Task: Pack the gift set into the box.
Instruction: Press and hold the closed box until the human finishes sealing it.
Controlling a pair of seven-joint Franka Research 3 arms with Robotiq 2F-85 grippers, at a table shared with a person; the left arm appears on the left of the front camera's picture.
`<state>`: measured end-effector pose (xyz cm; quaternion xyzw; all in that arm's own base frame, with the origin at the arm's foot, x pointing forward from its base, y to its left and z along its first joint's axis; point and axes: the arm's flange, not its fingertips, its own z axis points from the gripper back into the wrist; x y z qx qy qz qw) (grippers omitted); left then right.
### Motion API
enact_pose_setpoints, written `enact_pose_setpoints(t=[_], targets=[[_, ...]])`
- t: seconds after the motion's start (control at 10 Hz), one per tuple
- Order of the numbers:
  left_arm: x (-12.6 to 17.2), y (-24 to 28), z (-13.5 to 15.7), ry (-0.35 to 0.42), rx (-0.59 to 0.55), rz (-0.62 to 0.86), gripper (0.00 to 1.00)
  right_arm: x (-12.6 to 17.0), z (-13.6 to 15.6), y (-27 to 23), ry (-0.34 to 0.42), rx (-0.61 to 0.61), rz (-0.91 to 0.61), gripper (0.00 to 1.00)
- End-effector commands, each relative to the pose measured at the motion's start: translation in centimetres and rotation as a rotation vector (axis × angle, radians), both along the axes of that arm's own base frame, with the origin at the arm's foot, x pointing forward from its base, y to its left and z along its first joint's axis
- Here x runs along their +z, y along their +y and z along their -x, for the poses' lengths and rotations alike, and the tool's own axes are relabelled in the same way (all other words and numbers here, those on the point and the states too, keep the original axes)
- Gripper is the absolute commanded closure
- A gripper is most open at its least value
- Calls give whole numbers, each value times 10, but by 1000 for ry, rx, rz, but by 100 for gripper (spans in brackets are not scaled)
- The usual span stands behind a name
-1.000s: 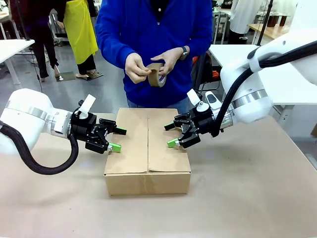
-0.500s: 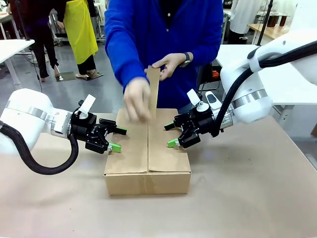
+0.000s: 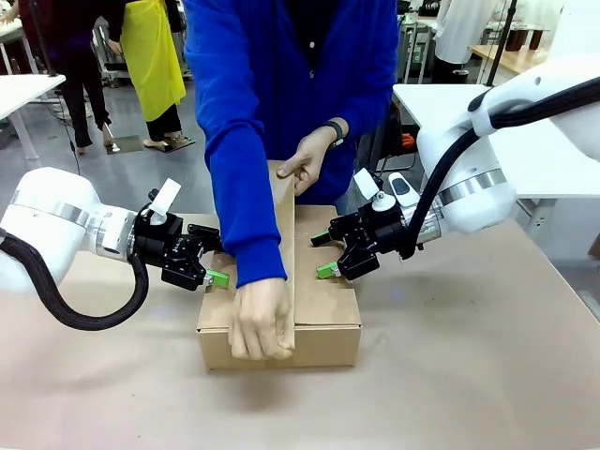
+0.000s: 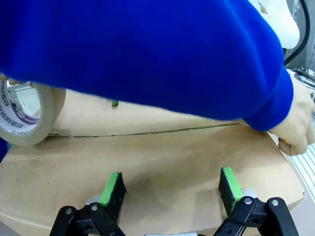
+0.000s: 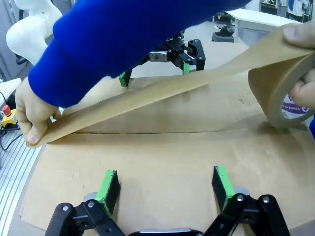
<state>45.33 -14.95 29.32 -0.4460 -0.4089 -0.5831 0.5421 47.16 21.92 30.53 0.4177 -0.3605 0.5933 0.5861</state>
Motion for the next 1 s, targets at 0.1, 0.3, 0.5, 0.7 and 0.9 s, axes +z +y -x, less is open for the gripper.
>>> enact_pose_setpoints(t=[0.1,0.3,0.5,0.7,0.9], targets=[[-4,0,2,-14,4,2,0,-4,2,3,-16,0,-4,0],[-4,0,2,-14,4,2,0,-4,2,3,-16,0,-4,0],[-4,0,2,-14,4,2,0,-4,2,3,-16,0,-4,0],[-4,0,2,-14,4,2,0,-4,2,3,-16,0,-4,0],[-4,0,2,-14,4,2,0,-4,2,3,-16,0,-4,0]])
